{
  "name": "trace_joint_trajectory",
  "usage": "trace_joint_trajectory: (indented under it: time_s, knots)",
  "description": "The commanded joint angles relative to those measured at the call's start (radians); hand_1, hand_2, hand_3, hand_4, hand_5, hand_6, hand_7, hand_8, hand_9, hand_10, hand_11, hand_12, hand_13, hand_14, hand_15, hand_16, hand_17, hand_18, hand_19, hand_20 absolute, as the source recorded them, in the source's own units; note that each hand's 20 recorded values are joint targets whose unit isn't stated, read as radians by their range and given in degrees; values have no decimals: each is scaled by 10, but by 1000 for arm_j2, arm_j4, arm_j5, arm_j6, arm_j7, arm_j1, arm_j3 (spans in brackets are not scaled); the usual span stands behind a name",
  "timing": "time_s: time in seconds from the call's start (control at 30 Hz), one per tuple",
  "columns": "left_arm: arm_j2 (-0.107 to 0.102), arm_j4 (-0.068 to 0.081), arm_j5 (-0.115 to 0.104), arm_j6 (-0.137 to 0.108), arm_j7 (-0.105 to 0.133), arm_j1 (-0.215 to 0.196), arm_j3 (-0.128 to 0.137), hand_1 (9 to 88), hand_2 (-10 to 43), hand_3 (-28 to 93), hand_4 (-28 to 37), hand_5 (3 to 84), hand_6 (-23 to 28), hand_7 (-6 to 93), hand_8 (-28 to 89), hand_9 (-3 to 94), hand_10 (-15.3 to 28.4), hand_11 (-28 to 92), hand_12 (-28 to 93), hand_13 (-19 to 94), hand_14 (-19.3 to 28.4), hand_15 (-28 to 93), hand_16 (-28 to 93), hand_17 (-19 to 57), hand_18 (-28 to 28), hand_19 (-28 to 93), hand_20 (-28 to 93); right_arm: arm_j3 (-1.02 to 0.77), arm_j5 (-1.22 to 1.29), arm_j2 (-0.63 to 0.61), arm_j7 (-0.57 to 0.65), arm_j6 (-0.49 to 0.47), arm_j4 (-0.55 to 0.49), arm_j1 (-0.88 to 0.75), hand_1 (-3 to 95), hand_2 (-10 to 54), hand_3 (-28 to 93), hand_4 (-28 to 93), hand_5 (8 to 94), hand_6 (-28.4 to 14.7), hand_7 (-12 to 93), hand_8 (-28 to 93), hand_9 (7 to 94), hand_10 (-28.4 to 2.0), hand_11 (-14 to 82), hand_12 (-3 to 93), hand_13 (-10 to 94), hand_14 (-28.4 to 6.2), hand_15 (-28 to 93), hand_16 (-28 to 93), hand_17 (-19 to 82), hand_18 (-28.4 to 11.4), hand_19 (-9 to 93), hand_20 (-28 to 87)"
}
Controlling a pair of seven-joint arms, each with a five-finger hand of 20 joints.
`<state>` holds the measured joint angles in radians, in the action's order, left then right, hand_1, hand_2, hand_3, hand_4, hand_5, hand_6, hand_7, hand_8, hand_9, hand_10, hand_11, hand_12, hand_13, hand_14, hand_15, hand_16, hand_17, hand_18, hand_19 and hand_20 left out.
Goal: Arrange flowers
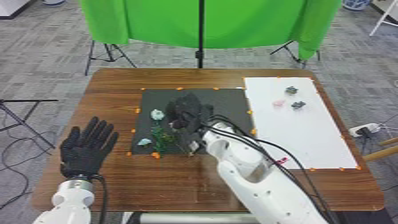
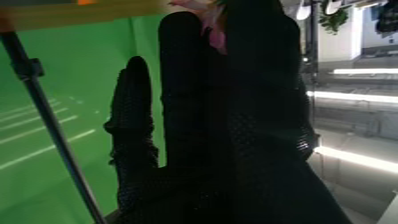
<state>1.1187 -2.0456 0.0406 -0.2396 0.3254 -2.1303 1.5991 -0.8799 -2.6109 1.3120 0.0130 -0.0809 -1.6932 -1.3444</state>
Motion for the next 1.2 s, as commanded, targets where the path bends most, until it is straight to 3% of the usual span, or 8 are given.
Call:
trace_joint_trajectory:
  time_s: [0.03,0.17,0.27,0.7,0.93,1.2]
  knots:
    - [-10,16,-3,9,-33,11,-11,288,142,779,-283,480,112,121,-94,400,169,240,95,306,180,444,-92,-74,164,423,128,15,-61,41,37,-9,37,1,946,-95,-282,296,689,19,358,-91,771,-97,81,356,631,-50,380,366,254,-197,773,360]
    - [-10,19,2,1,-41,17,-13,287,143,779,-283,479,112,120,-94,399,170,240,95,306,180,444,-92,-74,164,424,128,38,-60,45,80,-9,32,-9,946,-95,-282,293,688,17,351,-90,761,-99,93,344,629,-52,379,365,254,-199,773,362]
    - [-13,21,20,1,-47,19,-14,288,142,778,-283,481,109,121,-93,400,170,240,95,306,179,444,-92,-74,164,423,128,42,-33,49,133,-14,20,-17,946,-95,-283,292,687,16,348,-87,754,-100,109,329,629,-53,381,363,254,-201,774,365]
    - [-17,25,13,4,-47,28,-21,287,146,777,-283,480,112,120,-94,399,170,239,95,306,180,445,-93,-74,164,424,128,103,-49,31,112,-3,-56,-39,946,-95,-283,287,691,8,331,-80,742,-110,130,310,622,-62,399,347,254,-210,785,373]
    - [-16,23,7,8,-43,23,-18,287,147,776,-283,480,113,119,-93,400,170,240,95,306,180,444,-93,-74,164,424,128,102,-50,23,155,-48,-39,-45,946,-95,-283,285,688,8,328,-79,731,-111,140,299,616,-64,405,343,250,-211,784,374]
    - [-14,23,6,4,-45,22,-22,286,147,778,-283,479,112,121,-93,400,169,239,94,306,179,444,-93,-74,164,424,128,81,-75,40,145,-32,-7,-38,946,-95,-283,276,679,9,305,-74,701,-119,186,259,600,-73,423,324,242,-215,782,378]
